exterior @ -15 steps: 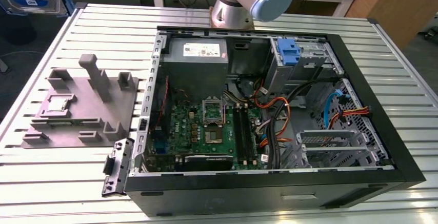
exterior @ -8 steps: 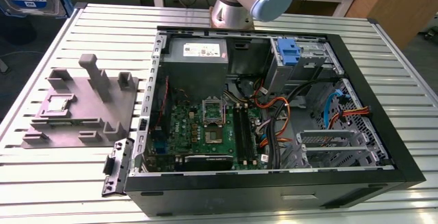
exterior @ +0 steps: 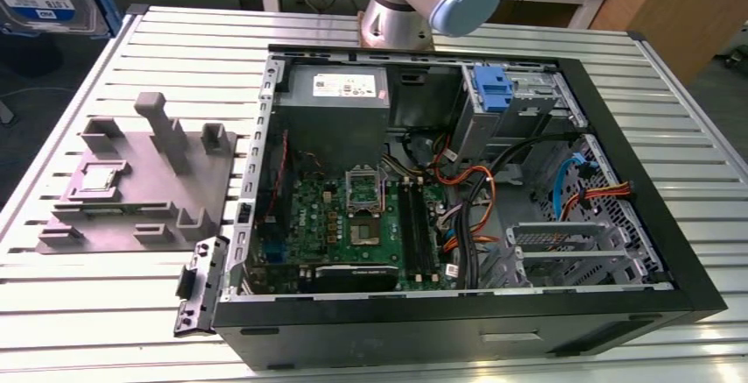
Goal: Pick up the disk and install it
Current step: 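Pick up the disk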
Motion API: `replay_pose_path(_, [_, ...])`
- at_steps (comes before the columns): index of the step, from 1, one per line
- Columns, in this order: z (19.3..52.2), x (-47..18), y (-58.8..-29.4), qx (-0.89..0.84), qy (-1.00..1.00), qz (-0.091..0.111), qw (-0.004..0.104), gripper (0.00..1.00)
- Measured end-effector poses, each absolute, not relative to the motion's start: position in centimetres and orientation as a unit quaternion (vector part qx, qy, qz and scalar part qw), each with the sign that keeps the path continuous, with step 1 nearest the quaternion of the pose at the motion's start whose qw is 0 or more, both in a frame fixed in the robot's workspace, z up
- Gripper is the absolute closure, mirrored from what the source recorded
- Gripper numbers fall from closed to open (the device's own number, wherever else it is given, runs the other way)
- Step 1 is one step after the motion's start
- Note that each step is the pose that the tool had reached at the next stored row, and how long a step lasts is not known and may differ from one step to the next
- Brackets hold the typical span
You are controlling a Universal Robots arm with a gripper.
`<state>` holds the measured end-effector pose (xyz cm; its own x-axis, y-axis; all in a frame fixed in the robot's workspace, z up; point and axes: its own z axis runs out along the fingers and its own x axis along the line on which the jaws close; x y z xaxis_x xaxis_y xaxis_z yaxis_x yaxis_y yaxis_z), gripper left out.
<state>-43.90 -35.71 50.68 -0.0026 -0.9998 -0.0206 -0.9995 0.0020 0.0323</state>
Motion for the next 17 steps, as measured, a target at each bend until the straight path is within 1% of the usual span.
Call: replay_pose_path(17, [50.7,-41.9,-35.7,0.706,-0.708,-0.019,0.004,0.63])
